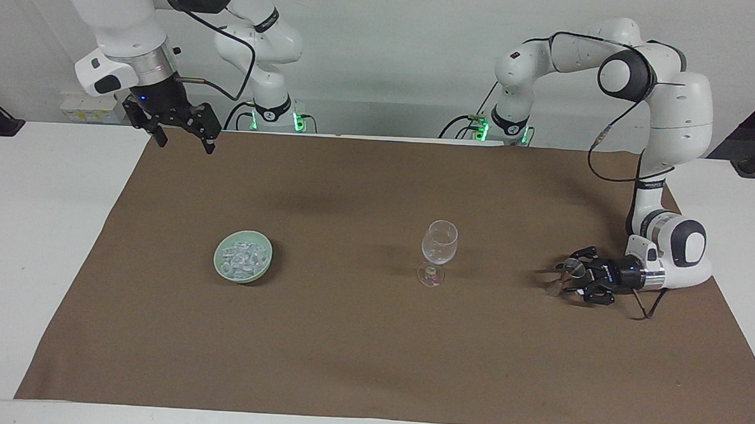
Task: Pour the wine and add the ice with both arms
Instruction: 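Close the left gripper around the small dark bottle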
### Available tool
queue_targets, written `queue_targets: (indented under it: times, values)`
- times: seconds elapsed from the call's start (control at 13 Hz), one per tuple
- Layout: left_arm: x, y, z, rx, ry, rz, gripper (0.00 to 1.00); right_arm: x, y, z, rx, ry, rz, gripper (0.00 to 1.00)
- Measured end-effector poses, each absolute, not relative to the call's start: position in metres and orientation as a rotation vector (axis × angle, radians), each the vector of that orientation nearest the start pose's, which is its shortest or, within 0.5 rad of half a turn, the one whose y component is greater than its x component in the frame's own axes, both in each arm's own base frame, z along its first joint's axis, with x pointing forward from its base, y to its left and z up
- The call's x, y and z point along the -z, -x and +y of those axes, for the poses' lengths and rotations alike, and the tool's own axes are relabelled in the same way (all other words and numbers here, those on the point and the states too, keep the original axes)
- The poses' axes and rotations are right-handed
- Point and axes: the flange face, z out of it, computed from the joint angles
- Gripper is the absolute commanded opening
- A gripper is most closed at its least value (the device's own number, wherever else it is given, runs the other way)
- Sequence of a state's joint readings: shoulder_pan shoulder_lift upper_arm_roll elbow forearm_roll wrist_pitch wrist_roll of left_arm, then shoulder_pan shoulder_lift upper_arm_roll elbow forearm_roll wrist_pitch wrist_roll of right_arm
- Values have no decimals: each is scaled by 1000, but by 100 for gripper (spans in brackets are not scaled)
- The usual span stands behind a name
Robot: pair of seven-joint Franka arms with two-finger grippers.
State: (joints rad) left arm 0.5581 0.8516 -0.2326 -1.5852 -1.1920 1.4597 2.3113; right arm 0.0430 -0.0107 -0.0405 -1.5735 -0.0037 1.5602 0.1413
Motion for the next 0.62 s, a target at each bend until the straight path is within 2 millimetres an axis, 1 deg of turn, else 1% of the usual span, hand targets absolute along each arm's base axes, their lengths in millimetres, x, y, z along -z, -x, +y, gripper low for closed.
queue_targets:
  times: [0.31, 0.38, 0.46, 0.54, 0.62]
  values:
    - [-185, -627, 114, -1178, -1271, -1104, 53, -628, -550, 1, -4, 3137, 218, 100]
    - [-184, -627, 114, -1180, -1271, -1104, 47, -628, -550, 1, -4, 3137, 218, 100]
    - [-184, -627, 114, -1185, -1268, -1109, 46, -628, -550, 1, -4, 3137, 218, 100]
    - [-184, -627, 115, -1193, -1264, -1116, 43, -628, -550, 1, -4, 3137, 218, 100]
    - [-184, -627, 115, -1199, -1262, -1120, 37, -628, -550, 1, -4, 3137, 218, 100]
